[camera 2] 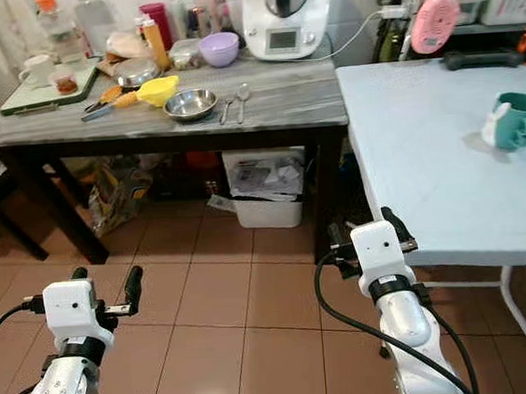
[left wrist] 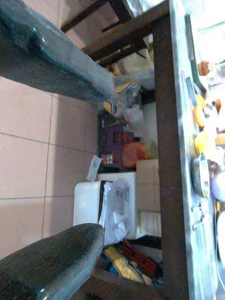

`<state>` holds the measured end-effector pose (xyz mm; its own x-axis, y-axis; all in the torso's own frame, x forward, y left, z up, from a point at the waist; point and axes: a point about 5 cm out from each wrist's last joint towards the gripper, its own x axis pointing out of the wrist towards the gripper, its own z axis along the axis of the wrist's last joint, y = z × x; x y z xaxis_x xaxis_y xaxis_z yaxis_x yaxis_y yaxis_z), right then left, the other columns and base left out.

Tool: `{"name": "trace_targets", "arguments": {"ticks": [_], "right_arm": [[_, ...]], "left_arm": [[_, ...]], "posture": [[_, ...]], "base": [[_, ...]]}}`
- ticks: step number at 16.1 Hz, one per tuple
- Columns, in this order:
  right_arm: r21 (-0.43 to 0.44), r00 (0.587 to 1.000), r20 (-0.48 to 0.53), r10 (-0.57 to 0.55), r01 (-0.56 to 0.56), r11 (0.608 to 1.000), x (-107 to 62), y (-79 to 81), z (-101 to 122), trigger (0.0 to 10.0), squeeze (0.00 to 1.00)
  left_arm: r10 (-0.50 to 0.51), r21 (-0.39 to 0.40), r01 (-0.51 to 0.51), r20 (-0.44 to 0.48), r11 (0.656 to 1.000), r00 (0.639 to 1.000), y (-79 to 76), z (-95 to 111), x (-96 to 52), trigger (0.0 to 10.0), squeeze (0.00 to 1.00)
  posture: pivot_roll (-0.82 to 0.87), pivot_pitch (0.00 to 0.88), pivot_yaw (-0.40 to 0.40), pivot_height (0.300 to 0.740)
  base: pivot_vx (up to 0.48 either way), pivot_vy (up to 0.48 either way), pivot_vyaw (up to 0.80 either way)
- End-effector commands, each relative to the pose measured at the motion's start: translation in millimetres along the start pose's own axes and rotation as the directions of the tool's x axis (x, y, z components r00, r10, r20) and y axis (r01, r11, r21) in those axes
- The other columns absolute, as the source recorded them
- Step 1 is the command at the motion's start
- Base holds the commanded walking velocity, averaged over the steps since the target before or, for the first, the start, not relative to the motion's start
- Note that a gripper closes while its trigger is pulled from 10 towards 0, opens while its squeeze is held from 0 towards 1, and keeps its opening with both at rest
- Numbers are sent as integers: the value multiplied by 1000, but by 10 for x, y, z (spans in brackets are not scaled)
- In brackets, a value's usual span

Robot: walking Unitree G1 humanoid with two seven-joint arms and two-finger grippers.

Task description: Setting the table

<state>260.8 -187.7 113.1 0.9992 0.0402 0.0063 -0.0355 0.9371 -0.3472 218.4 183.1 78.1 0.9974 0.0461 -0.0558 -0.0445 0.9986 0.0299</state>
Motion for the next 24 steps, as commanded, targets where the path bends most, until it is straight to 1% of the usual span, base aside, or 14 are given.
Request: {"name": "trace_targets", "arguments": {"ticks": [1,4,8,11,12,13,14,15,16,17,19,21,22,24], "right_arm": [[-5,999,35,2,-2,1000,30,-10,94,10000,0],[-13,999,49,3,-2,1000,37,-18,114,10000,0],[-33,998,60,-6,8,999,32,-43,140,10000,0],[14,994,112,-13,12,1000,59,-40,286,10000,0],[71,986,166,-28,17,997,82,-54,433,10000,0],[73,982,189,-25,11,997,88,-54,486,10000,0],[106,980,199,-5,-17,994,98,-23,526,10000,0],[186,984,180,10,-44,982,111,17,530,10000,0],[221,984,177,23,-62,973,119,41,538,10000,0],[288,983,175,56,-106,952,141,101,565,10000,0],[447,989,87,121,-147,882,184,217,491,10000,0],[457,987,78,137,-158,875,226,239,468,10000,0],[562,973,167,159,-227,796,220,270,519,10000,0],[543,986,122,116,-164,824,234,219,461,10000,0]], "left_arm": [[-16,1,16,15,1000,1000,-2,50,24,10000,0],[-26,-18,26,7,1000,1000,-18,28,24,10000,0],[-38,-23,38,16,999,999,-24,56,-8,10000,0],[-49,-29,50,30,998,998,-8,106,-15,10000,0],[-49,-35,51,38,998,998,-9,126,-8,10000,0],[-51,-34,52,38,998,998,-15,125,-4,10000,0],[-55,-35,57,36,998,998,-30,123,2,10000,0],[-62,-39,64,37,997,997,-40,124,3,10000,0],[-62,-43,64,40,997,997,-39,127,4,10000,0],[-62,-47,64,41,997,997,-28,134,8,10000,0],[-61,-57,63,39,996,997,-23,143,23,10000,0],[-62,-56,65,40,996,997,-24,153,31,10000,0],[-55,-56,58,42,997,998,-15,156,35,10000,0],[-44,-53,47,45,997,998,-6,165,48,10000,0]], "posture": [[-140,0,93,740],[-141,2,92,740],[-146,10,93,740],[-148,11,91,740],[-147,14,93,740],[-147,14,93,740],[-148,16,99,740],[-148,16,99,740],[-146,18,103,740],[-145,17,106,740],[-140,17,109,740],[-137,16,109,740],[-135,15,109,740],[-131,16,107,740]], "base": [[0,0,-744],[0,0,-248],[0,-377,0],[0,-446,0],[0,-458,0],[0,-465,0],[0,-412,0],[0,0,0],[0,0,0],[0,0,0],[0,0,0],[0,0,0],[0,0,0],[0,0,0]]}}
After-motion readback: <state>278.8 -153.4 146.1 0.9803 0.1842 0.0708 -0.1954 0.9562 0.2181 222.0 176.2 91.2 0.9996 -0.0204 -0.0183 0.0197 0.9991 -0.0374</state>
